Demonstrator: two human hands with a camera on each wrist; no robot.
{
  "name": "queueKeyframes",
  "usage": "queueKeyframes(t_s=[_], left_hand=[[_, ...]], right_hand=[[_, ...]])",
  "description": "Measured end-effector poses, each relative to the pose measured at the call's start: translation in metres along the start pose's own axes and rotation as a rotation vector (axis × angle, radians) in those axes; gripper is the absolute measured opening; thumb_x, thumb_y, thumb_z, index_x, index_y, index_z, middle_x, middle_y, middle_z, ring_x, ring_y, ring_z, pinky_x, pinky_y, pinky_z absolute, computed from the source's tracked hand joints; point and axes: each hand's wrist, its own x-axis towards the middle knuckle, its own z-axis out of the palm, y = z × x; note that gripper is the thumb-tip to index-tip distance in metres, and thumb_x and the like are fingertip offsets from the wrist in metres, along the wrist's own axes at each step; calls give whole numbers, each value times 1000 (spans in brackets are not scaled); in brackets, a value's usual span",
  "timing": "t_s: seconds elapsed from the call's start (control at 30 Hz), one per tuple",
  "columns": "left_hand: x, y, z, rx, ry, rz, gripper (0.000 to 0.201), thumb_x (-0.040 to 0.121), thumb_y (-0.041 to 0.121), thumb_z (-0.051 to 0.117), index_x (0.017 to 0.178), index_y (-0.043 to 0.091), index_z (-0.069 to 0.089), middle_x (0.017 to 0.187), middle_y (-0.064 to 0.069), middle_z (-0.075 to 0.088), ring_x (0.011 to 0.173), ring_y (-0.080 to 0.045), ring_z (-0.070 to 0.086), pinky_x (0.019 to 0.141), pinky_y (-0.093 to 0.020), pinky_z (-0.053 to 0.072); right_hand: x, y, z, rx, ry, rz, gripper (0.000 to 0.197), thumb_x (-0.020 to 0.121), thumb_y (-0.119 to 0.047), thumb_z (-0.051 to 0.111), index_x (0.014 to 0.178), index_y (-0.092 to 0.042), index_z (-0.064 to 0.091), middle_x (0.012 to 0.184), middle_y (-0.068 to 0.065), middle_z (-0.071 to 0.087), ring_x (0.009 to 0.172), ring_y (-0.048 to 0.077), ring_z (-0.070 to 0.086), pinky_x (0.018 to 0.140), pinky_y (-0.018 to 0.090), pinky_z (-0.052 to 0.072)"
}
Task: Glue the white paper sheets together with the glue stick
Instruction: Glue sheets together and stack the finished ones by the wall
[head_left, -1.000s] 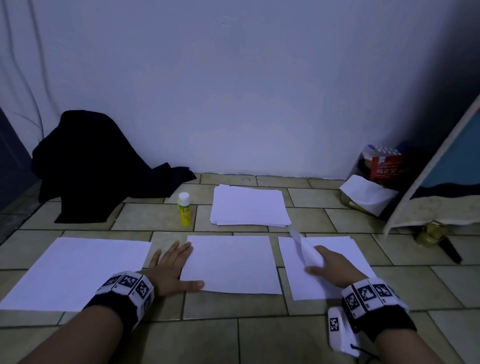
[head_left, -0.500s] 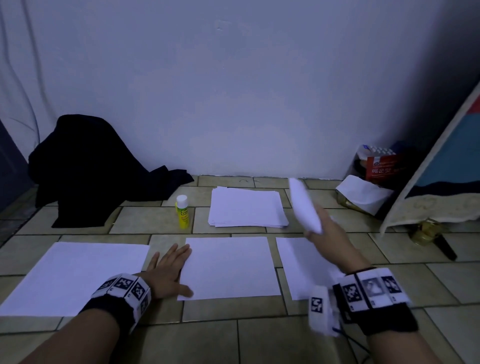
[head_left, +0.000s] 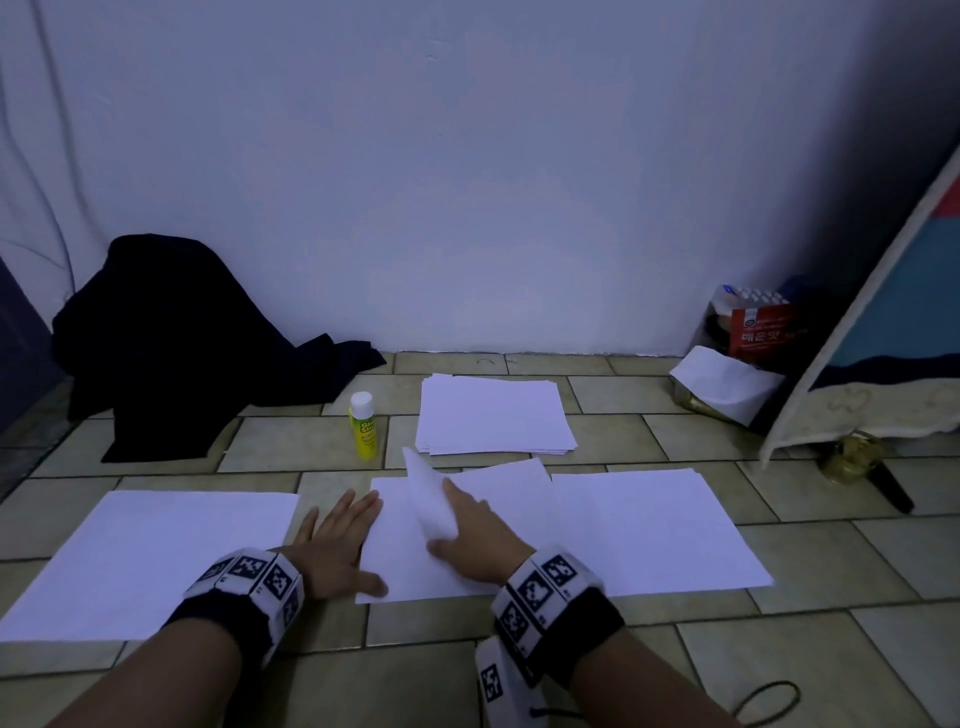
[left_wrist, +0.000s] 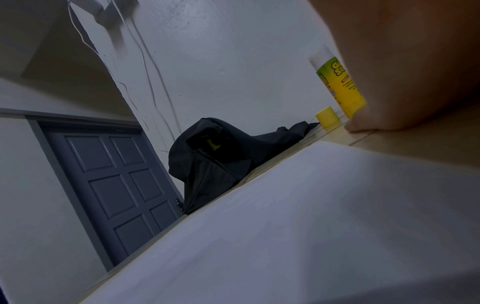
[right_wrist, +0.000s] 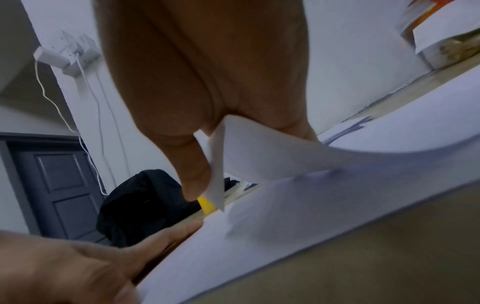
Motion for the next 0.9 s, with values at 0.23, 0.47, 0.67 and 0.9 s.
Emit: queueKeyframes(t_s=[0.23, 0.47, 0.67, 0.9], left_hand=[[0, 2, -1, 14, 4, -9, 104, 88, 52, 58, 152, 18, -17, 158, 4, -24, 145, -15, -24, 116, -42, -12], [0, 2, -1, 25, -6, -13, 104, 88, 54, 56, 151, 18, -18, 158, 4, -25, 145, -15, -24, 116, -42, -12], [2, 0, 1, 22, -12, -23, 115, 70, 66, 49, 151, 19, -18, 158, 6, -24, 144, -13, -25, 116, -42, -12], [2, 0, 0, 12, -13, -21, 118, 61, 66, 42, 151, 20, -18, 158, 6, -24, 144, -13, -26, 117, -42, -12]], right_hand=[[5, -16, 18, -23, 46, 60, 65, 100, -35, 40, 152, -28, 3, 159, 2, 8, 147, 29, 0, 115, 59, 8], [6, -27, 25, -14, 56, 109, 64, 100, -34, 40, 152, -29, 4, 160, 3, 6, 147, 28, -2, 114, 59, 7], [8, -38, 29, 30, 45, 146, 63, 100, -34, 40, 152, -31, 4, 160, 3, 2, 147, 27, -4, 112, 62, 6], [11, -41, 32, 54, 66, 189, 63, 100, -35, 41, 151, -35, 4, 160, 2, -1, 147, 28, -8, 109, 66, 7]])
